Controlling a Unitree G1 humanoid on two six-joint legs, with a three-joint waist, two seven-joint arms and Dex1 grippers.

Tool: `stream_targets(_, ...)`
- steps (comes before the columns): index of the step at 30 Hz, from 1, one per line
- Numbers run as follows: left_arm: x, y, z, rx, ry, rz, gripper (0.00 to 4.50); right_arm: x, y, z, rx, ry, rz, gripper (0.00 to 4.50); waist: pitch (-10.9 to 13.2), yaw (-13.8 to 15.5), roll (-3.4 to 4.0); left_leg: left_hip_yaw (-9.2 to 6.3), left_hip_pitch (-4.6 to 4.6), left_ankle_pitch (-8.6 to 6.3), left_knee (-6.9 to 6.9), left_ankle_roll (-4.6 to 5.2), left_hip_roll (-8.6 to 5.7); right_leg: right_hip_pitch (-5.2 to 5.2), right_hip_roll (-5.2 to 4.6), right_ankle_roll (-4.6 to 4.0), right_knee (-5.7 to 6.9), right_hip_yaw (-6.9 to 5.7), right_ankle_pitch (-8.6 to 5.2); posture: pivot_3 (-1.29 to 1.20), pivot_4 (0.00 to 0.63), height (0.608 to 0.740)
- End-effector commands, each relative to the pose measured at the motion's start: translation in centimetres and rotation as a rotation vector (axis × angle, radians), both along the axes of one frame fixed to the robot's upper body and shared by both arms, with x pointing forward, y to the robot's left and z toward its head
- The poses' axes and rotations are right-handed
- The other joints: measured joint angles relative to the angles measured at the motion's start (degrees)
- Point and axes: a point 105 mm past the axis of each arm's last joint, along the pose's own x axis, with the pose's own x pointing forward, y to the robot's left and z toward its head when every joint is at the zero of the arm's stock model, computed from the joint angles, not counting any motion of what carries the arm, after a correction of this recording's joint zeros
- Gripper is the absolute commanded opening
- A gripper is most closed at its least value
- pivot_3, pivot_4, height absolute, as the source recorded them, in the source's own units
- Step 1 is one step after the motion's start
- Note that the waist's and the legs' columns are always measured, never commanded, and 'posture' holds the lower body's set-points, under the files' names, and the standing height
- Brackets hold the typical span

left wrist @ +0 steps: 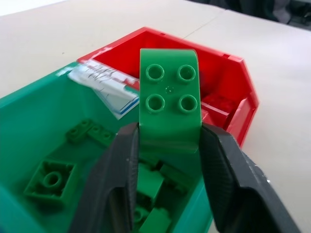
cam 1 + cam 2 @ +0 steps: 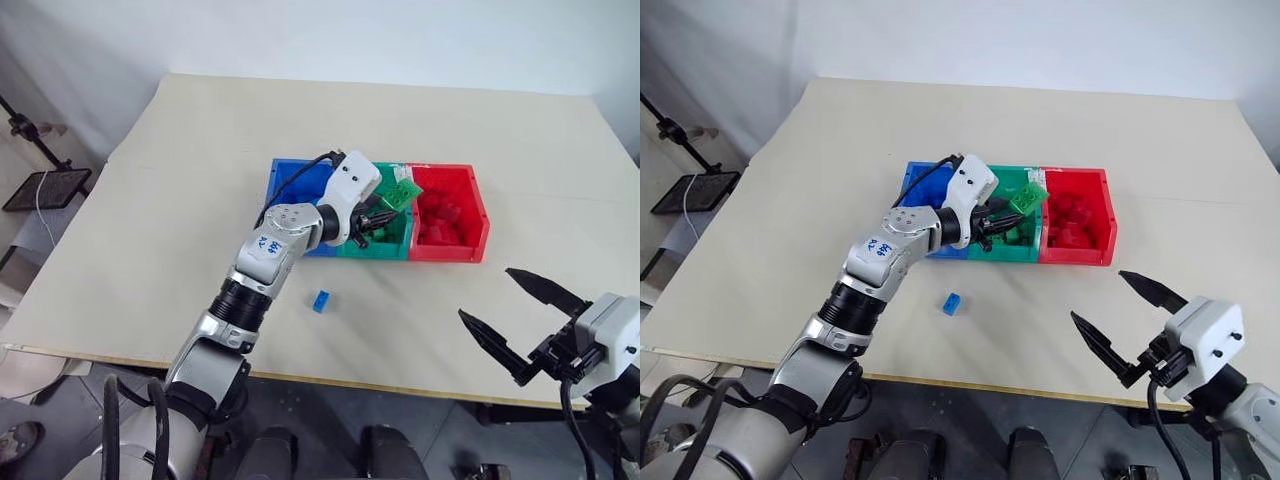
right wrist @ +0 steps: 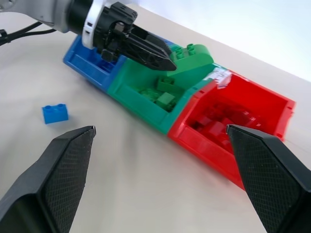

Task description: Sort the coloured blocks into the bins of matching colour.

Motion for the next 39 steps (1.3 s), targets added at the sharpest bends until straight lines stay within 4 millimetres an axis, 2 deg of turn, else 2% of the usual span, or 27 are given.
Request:
stream_targets(1,-1.1,1.4,2.1,-0.043,-0.083,-0.075,3.04,0.4,0.6,0.8,-0.022,-0.032,0.056,4.5,0.0,-0.2,0.01,0.02,0.02,0.0,0.0,0.0,0.0,0.0,0.0,0.0,0.0,0.02,0.0,0.0,0.15,0.74)
stream_targets(2,-1.6,2.5,2.4,-0.059,-0.134,-0.094,3.34,0.7,0.8,0.8,-0.018,-0.034,0.078,4.5,0.0,-0.6,0.03,0.03,0.05,0.01,0.0,0.0,0.0,0.0,0.0,0.0,-0.01,0.03,0.0,0.0,0.15,0.74)
stream_targets(5,-0.9,7.7,-0.3,0.058,-0.13,-0.012,4.3,1.4,1.0,0.6,-0.023,-0.018,0.128,4.5,0.0,-1.1,0.07,0.02,0.14,0.02,-0.06,-0.03,0.08,-0.01,0.03,-0.01,-0.01,0.05,-0.01,0.0,0.15,0.74)
stream_targets(6,-1.1,9.4,-0.7,0.068,-0.151,-0.012,4.46,1.6,1.0,0.5,-0.026,-0.013,0.145,4.5,-0.1,-1.4,0.09,0.02,0.15,0.03,-0.08,-0.03,0.07,-0.01,0.03,-0.01,-0.01,0.05,-0.01,0.0,0.15,0.74)
stream_targets(8,-2.3,11.5,-0.6,0.031,-0.214,-0.062,4.46,2.0,1.1,0.4,-0.036,-0.004,0.177,4.5,0.0,-1.3,0.09,0.01,0.16,0.03,-0.1,-0.04,0.1,-0.03,0.03,-0.02,0.02,0.05,-0.01,0.0,0.15,0.74)
stream_targets(11,-4.7,16.0,-0.8,0.004,-0.285,-0.081,4.46,2.6,1.6,-0.3,-0.083,0.022,0.261,4.5,0.0,-1.2,0.07,-0.03,0.06,0.03,-0.03,-0.04,0.34,-0.03,-0.05,-0.02,-0.04,0.02,-0.01,0.0,0.15,0.74)
stream_targets(13,-6.3,18.5,-2.4,0.048,-0.229,-0.082,4.46,3.0,1.8,-0.8,-0.128,0.035,0.316,4.5,0.0,-1.1,0.08,-0.05,0.05,0.02,-0.03,-0.03,0.36,0.0,-0.05,-0.02,-0.13,-0.01,-0.01,0.0,0.15,0.74)
stream_targets(17,-8.4,21.8,-4.4,0.07,-0.126,-0.036,4.46,3.5,1.7,-1.4,-0.196,0.058,0.386,4.5,0.0,-1.0,0.08,-0.1,0.06,0.01,-0.05,-0.01,0.34,0.05,-0.11,-0.02,-0.14,-0.04,-0.01,0.0,0.15,0.74)
stream_targets(19,-9.0,21.9,-4.8,0.087,-0.112,-0.044,4.46,3.8,1.5,-1.4,-0.201,0.061,0.395,4.5,0.0,-0.5,0.07,-0.12,0.05,0.0,-0.03,0.0,0.35,0.05,-0.12,-0.02,-0.22,-0.05,-0.01,0.0,0.15,0.74)
stream_targets(21,-9.4,21.1,-4.9,0.083,-0.106,-0.081,4.46,3.9,1.4,-1.3,-0.202,0.063,0.405,4.5,0.0,0.0,0.08,-0.12,0.05,0.0,-0.01,0.0,0.35,0.05,-0.11,-0.02,-0.23,-0.05,-0.01,0.0,0.15,0.74)
stream_targets(25,-10.1,18.4,-5.5,0.13,-0.076,-0.198,4.46,3.8,1.3,-1.3,-0.218,0.074,0.418,4.5,0.0,0.1,0.08,-0.12,0.04,0.0,-0.03,0.0,0.34,0.05,-0.12,-0.03,-0.23,-0.05,0.0,0.0,0.15,0.74)
stream_targets(26,-10.0,17.1,-6.0,0.191,-0.093,-0.25,4.46,3.4,1.1,-1.5,-0.235,0.088,0.422,4.5,0.0,0.2,0.08,-0.11,0.04,0.0,-0.04,0.0,0.34,0.05,-0.11,-0.03,-0.21,-0.05,0.0,0.0,0.15,0.74)
stream_targets(29,-9.2,13.9,-6.9,0.287,-0.082,-0.327,4.46,2.3,0.7,-2.2,-0.274,0.126,0.432,4.5,0.0,0.4,0.08,-0.11,0.02,0.0,-0.03,0.0,0.31,0.06,-0.09,-0.03,-0.2,-0.09,0.0,0.0,0.15,0.74)
stream_targets(32,-9.3,11.8,-7.8,0.345,-0.057,-0.446,4.46,1.7,0.8,-2.4,-0.262,0.14,0.428,4.5,0.0,0.1,0.08,-0.07,-0.01,0.0,-0.02,0.01,0.04,0.08,-0.04,-0.02,-0.03,-0.08,0.0,0.0,0.15,0.74)
stream_targets(35,-8.5,10.4,-8.6,0.402,-0.075,-0.494,4.46,1.2,1.2,-2.7,-0.247,0.148,0.422,4.5,-0.1,-0.6,0.09,0.01,0.06,0.0,-0.07,0.01,0.08,0.05,0.0,-0.02,0.01,-0.06,0.0,0.0,0.15,0.74)
stream_targets(39,-7.3,9.6,-9.7,0.464,-0.055,-0.534,4.46,0.6,1.5,-3.0,-0.228,0.157,0.4,4.5,0.0,-0.7,0.07,-0.01,0.06,0.0,-0.02,0.0,0.07,0.04,0.01,-0.02,0.02,-0.09,0.0,0.0,0.15,0.74)
